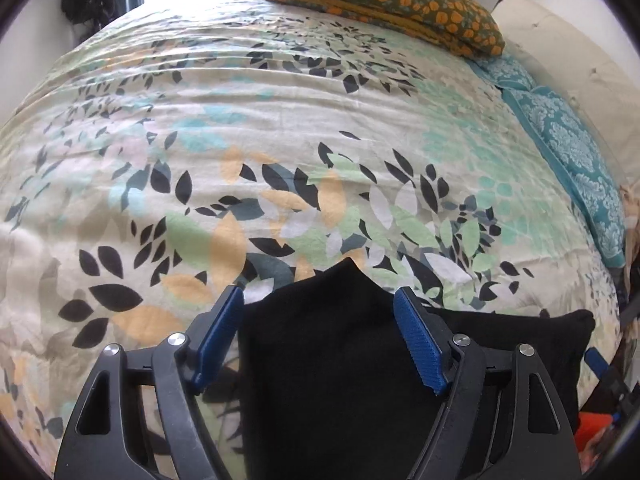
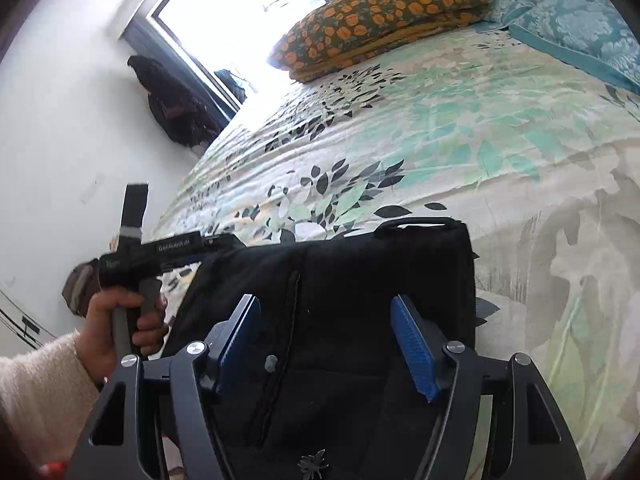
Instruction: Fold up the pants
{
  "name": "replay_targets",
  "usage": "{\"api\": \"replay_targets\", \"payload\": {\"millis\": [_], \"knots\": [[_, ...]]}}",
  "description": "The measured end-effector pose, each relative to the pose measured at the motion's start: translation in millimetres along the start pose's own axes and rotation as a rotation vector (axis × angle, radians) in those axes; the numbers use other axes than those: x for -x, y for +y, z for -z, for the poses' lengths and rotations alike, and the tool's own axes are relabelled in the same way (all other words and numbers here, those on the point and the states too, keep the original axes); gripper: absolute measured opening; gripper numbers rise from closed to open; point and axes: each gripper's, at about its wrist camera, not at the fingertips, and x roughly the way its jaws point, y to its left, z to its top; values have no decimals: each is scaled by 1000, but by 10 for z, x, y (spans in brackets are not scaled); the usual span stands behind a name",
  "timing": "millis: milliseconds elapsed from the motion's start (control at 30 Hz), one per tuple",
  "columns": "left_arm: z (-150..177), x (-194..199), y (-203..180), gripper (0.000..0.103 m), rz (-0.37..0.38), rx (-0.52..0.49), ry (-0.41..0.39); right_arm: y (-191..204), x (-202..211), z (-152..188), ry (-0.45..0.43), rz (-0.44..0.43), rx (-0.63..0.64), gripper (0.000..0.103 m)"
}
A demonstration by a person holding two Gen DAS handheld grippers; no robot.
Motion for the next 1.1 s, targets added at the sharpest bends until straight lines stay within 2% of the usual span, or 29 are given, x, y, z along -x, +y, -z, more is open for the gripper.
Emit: {"api": "replay_targets", "payload": {"millis": [33,100,200,233,300,367,467,600,667,867,1100], "knots": [[74,142,-5,79,14,-13,-4,5,110,-16,-9,25,-2,68],[290,396,-65,80,24,-51,10,123,265,-3,27,54,32,69],[727,649,-273,80,18,-158,48,468,356,224,118,30,145,69],[871,670,-355,80,4,-198,63,575,342,341,147,49,192,70],[1115,623,-485,80,-30,-251,100,659,236,575,205,127,257,79],[1256,551,-508,80,-49,-251,123,517,124,776,279,222,227,81],[1267,683,-461,80,-60,-212,86,516,364,792,218,228,179,80],[1235,868,-470,80,-90,-235,26,615,600,773,154,263,202,82],[1228,926,-458,80,-99,-233,15,622,627,785,144,282,195,86],[1255,1097,-430,80,-126,-239,-25,667,609,808,142,294,179,86],[1282,1162,-411,80,-131,-237,-27,685,581,840,141,302,179,87]]}}
